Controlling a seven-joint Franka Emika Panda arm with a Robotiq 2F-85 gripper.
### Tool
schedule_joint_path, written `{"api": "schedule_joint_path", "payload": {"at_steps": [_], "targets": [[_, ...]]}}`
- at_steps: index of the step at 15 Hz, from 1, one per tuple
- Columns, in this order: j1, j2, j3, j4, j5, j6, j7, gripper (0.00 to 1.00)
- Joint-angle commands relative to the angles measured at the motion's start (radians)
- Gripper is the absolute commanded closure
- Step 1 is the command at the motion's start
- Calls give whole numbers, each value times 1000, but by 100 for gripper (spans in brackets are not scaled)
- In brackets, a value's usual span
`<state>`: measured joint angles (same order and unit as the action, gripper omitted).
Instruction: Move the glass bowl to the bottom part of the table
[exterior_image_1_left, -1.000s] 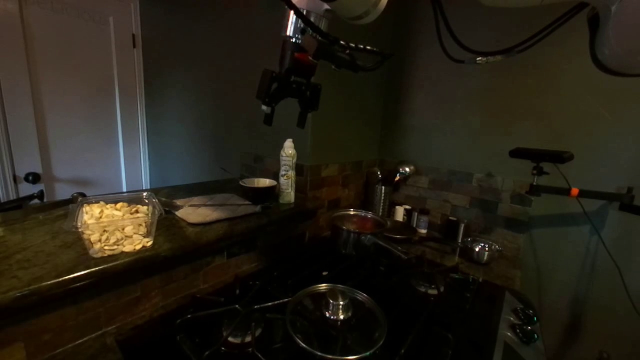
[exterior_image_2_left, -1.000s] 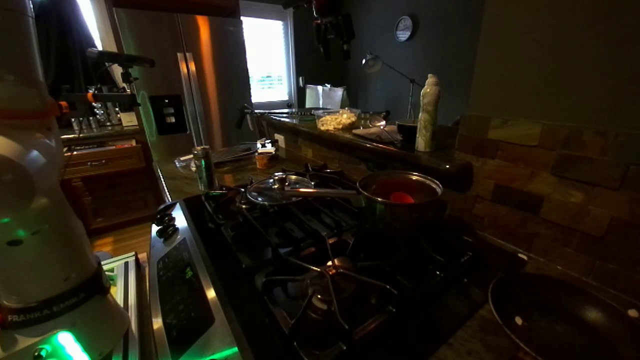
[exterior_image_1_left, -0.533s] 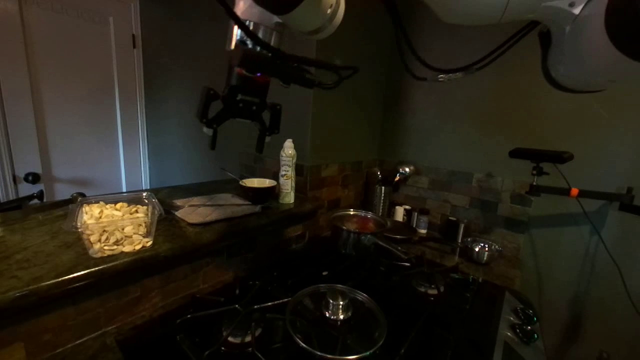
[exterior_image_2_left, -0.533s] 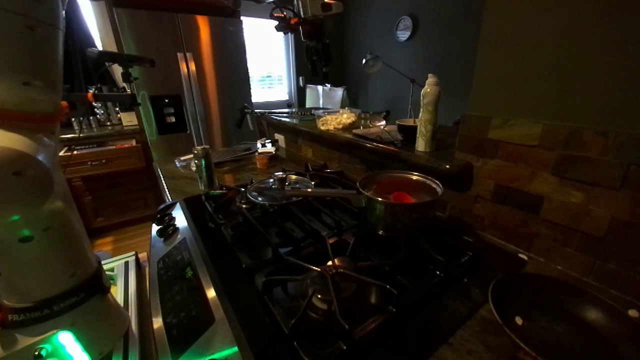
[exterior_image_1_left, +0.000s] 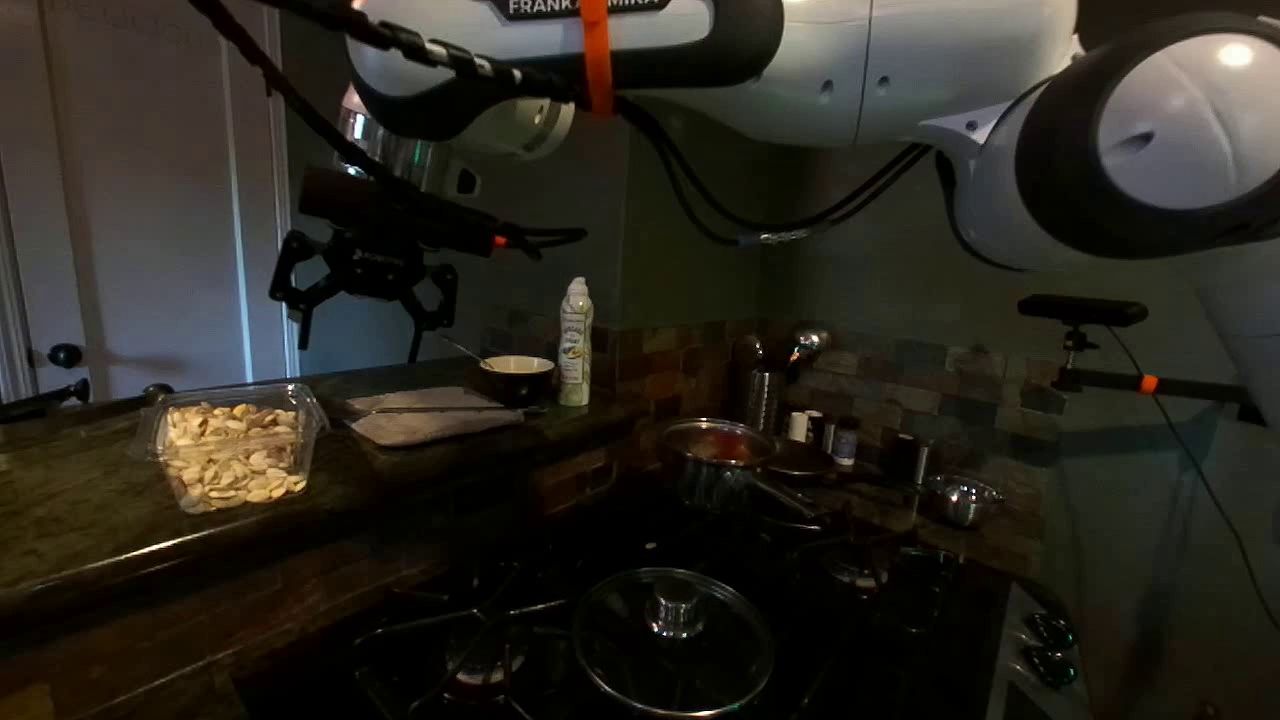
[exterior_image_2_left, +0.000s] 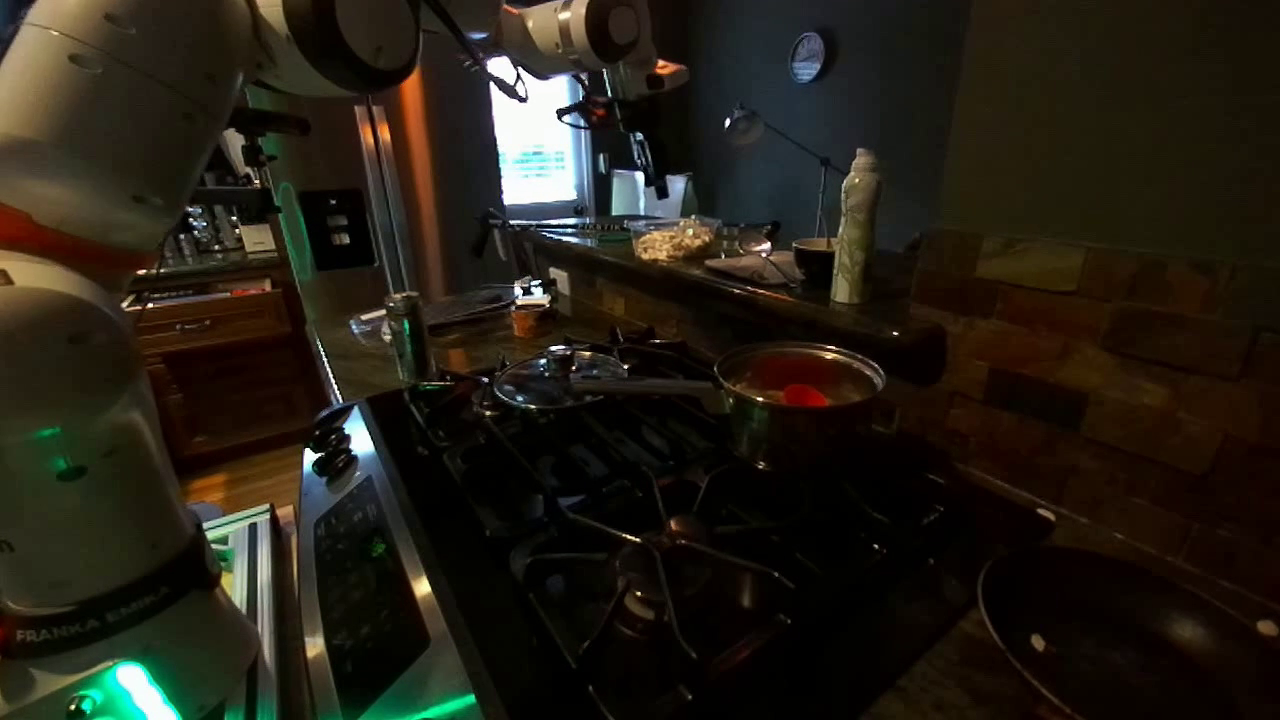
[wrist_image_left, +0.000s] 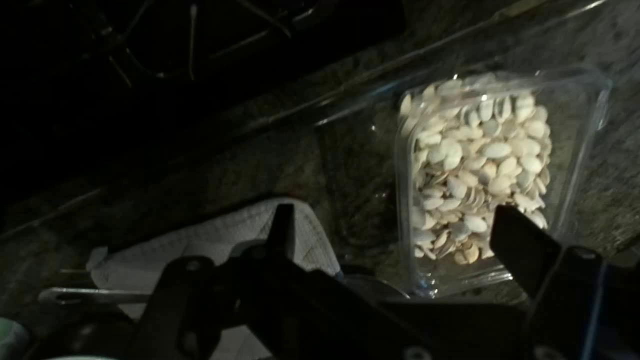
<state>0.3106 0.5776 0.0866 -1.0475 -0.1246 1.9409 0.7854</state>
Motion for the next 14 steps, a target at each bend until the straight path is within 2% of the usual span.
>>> {"api": "schedule_joint_path", "payload": {"at_steps": [1, 5, 6, 10, 14], "targets": [[-11, 21, -12, 36, 1, -2, -37, 0], [-20, 32, -14, 53, 2, -2, -50, 0], [-27, 47, 1, 54, 15, 59, -93, 0], [-38, 105, 9, 82, 15, 159, -202, 0], [-34, 169, 16, 106, 15, 201, -274, 0]]}}
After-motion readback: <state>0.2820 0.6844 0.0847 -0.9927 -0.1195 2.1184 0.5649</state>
